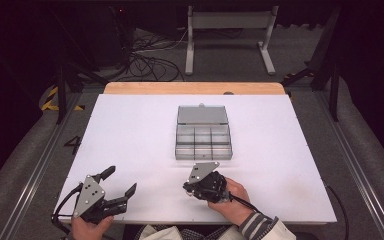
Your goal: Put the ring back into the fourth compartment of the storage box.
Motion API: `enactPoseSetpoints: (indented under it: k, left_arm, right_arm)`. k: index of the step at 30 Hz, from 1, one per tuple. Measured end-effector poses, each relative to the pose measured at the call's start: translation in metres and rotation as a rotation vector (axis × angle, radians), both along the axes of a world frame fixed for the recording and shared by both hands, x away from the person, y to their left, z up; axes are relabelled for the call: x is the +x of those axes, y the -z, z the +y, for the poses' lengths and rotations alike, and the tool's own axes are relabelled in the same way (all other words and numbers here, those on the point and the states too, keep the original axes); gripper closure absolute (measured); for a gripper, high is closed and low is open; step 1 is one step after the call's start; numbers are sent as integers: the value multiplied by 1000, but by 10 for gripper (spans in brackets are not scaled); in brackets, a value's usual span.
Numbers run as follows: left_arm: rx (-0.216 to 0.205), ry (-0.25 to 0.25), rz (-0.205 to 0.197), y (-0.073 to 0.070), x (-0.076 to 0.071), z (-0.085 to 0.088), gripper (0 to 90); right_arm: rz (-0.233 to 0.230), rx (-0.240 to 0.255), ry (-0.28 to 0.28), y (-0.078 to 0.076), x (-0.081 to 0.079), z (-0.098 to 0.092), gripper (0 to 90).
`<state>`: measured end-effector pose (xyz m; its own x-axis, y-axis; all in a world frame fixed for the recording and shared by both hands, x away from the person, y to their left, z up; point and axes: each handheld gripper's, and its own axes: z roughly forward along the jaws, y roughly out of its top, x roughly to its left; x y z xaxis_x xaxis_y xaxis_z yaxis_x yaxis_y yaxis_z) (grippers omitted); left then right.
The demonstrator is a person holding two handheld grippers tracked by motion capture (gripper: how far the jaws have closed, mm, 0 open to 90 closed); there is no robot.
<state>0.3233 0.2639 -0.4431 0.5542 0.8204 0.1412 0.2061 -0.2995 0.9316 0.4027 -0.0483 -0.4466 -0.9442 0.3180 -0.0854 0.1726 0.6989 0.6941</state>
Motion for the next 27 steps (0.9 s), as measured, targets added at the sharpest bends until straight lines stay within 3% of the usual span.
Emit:
enactPoseSetpoints:
  k: [19, 27]
  left_arm:
    - [-1, 3, 2, 0, 0, -1, 187]
    - [-4, 1, 3, 0, 0, -1, 187]
  right_arm:
    - [-40, 48, 9, -14, -1, -5, 882]
    - [-51, 39, 10, -18, 1, -4, 882]
